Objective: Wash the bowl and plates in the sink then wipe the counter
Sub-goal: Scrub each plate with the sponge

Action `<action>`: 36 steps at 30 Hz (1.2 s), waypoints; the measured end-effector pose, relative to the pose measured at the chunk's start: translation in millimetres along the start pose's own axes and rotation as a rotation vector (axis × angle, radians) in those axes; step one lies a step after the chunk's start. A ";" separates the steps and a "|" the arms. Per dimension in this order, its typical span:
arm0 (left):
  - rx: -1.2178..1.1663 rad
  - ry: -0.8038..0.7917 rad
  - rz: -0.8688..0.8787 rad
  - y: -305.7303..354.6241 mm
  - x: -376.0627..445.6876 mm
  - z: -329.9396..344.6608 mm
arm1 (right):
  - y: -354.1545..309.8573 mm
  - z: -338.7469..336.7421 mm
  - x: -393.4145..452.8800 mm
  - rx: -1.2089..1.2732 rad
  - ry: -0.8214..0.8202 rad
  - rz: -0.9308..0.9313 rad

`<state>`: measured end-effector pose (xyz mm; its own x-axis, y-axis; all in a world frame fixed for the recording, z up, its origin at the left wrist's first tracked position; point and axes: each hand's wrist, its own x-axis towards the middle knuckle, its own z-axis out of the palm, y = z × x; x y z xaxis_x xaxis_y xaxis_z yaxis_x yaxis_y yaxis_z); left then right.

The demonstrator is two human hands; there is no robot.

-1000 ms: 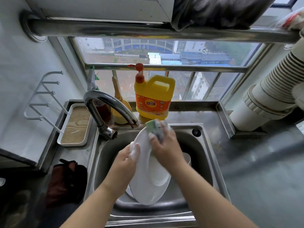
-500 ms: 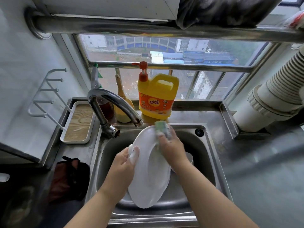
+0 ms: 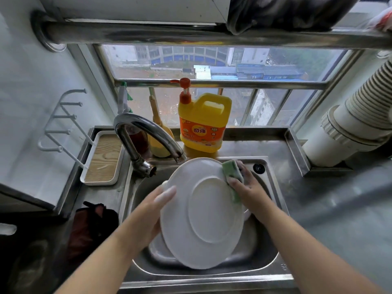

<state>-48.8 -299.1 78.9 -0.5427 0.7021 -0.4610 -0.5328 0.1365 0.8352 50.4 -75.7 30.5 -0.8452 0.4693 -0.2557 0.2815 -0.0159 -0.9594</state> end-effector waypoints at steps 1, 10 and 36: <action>0.025 0.007 -0.003 7.7 5.3 3.1 | -10.1 -2.8 1.9 -0.104 -0.046 -0.011; 0.080 0.112 0.147 -5.6 11.4 31.5 | -30.1 59.7 -4.5 -0.639 0.061 -0.272; -0.006 0.035 -0.015 -21.5 -7.3 1.7 | 12.3 4.3 -7.8 -0.031 0.105 0.061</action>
<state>-32.3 -306.0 64.9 -0.5570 0.6751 -0.4837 -0.5446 0.1428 0.8264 58.5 -83.3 20.1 -0.7742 0.5584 -0.2979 0.3459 -0.0207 -0.9380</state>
